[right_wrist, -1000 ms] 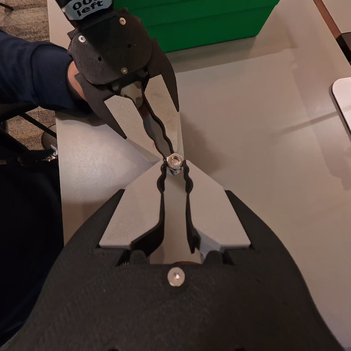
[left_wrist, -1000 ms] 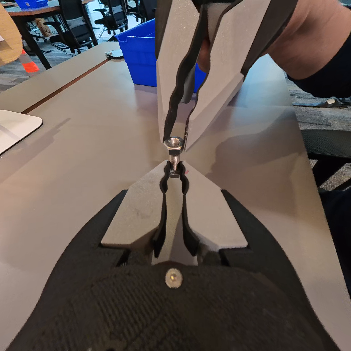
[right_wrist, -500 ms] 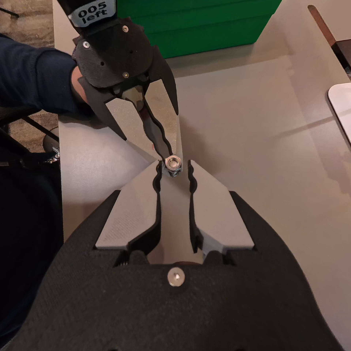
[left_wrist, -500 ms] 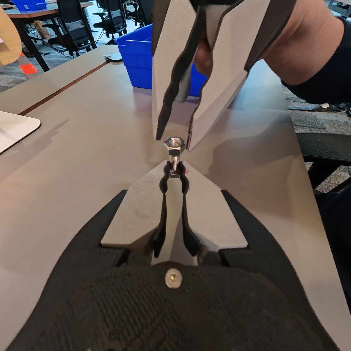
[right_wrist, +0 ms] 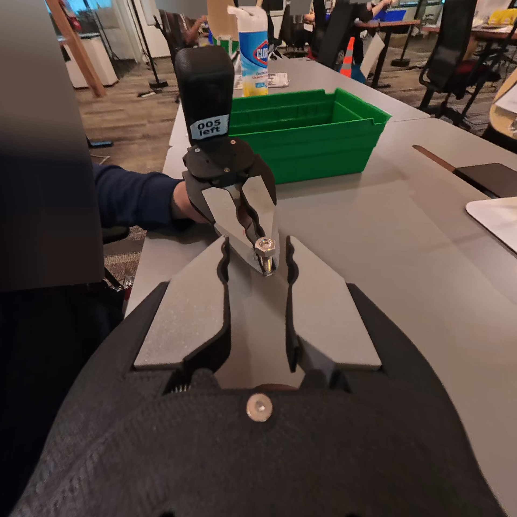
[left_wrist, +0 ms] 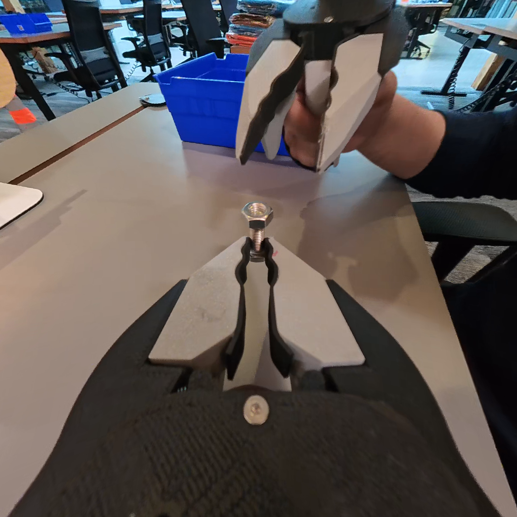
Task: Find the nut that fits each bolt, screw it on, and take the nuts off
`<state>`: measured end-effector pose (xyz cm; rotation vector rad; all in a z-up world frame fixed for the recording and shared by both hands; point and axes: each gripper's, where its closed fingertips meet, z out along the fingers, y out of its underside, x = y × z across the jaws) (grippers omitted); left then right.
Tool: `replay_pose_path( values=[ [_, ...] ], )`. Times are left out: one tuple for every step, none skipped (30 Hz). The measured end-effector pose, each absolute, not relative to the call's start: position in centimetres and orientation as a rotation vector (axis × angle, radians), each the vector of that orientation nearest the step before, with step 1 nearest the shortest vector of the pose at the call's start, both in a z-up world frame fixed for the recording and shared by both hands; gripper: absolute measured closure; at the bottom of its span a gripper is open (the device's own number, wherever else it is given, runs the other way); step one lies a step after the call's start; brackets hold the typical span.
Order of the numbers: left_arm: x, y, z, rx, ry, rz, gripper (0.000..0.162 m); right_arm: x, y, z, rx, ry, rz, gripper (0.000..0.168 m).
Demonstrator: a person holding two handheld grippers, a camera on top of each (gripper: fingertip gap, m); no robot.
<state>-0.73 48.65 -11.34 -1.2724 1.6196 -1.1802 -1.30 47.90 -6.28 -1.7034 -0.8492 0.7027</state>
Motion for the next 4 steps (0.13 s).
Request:
replay_pose_path(
  values=[
    [-0.77, 48.43, -11.26, -1.26, 1.627, -1.19, 0.155, -1.45, 47.78, -6.52, -1.698, -0.858, 0.71, 0.13],
    [-0.8, 48.18, -11.18, -1.247, 1.634, -1.203, 0.155, -1.59, 47.72, -6.75, -1.693, -0.868, 0.707, 0.13],
    [-0.83, 47.94, -11.14, -1.235, 1.643, -1.216, 0.155, -1.78, 47.68, -6.93, -1.684, -0.877, 0.703, 0.128],
    [-0.83, 47.77, -11.15, -1.23, 1.65, -1.223, 0.155, -2.01, 47.62, -7.08, -1.674, -0.887, 0.7, 0.127]
  ],
)
